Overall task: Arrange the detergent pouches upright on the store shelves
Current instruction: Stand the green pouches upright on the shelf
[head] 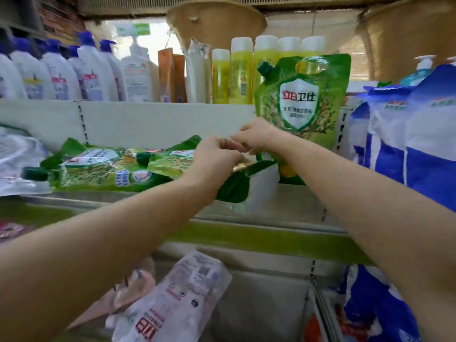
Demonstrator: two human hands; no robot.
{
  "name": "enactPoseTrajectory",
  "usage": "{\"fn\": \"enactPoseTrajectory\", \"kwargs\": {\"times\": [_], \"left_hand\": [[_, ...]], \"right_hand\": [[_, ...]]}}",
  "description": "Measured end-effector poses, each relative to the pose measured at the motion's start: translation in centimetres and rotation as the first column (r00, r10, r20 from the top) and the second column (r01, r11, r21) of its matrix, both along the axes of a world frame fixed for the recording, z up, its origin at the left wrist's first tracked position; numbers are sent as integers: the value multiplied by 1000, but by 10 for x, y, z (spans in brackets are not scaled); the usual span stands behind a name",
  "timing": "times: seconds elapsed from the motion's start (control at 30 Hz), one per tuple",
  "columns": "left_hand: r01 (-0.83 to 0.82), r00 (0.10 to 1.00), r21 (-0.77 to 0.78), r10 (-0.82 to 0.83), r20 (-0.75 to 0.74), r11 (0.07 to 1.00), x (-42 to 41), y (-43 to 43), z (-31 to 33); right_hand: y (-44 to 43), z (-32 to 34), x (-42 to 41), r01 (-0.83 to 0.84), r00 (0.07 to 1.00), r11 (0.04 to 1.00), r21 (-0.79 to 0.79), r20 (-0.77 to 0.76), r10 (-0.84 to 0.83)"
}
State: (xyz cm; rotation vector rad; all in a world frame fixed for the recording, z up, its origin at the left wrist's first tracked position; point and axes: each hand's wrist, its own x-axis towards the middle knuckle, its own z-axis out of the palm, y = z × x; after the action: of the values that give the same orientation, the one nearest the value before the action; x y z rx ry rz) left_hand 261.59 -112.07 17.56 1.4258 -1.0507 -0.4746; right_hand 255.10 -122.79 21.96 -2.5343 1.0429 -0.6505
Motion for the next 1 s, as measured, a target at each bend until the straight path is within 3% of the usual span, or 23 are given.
{"fn": "enactPoseTrajectory", "kwargs": {"times": [0.07, 0.17, 0.3, 0.53, 0.67, 0.77, 0.8, 0.9, 1.0], "left_hand": [[-66, 998, -38, 66, -22, 997, 7, 11, -10], [-112, 994, -73, 111, -24, 991, 14, 23, -18], [-111, 994, -55, 111, -10, 992, 18, 30, -21], [-125, 990, -100, 118, -72, 987, 16, 37, -25], [-326, 936, -123, 301, -183, 937, 15, 37, -28], [-423, 879, 83, 431, -202, 902, 16, 36, -28], [-369, 883, 114, 387, -266, 922, 13, 36, -26], [-106, 848, -28, 76, -524, 994, -1, 33, -12], [-76, 877, -48, 44, -479, 996, -13, 28, 3]], "right_hand": [[-2, -8, 14, -17, 994, 997, 69, -106, 24], [-3, -14, 26, 23, 956, 1000, 2, -293, -21], [-1, -15, 31, -34, 955, 985, 169, -284, 81], [-9, -21, 24, -7, 992, 967, 256, 124, -26], [0, -18, 11, 3, 929, 1000, -7, 370, 0], [9, -16, -1, 16, 849, 987, -160, 524, 71], [13, -17, -6, 23, 805, 984, -177, 587, 87], [24, -20, -20, 72, 686, 972, -224, 719, 115], [30, -21, -37, 155, 595, 953, -260, 795, 120]]}}
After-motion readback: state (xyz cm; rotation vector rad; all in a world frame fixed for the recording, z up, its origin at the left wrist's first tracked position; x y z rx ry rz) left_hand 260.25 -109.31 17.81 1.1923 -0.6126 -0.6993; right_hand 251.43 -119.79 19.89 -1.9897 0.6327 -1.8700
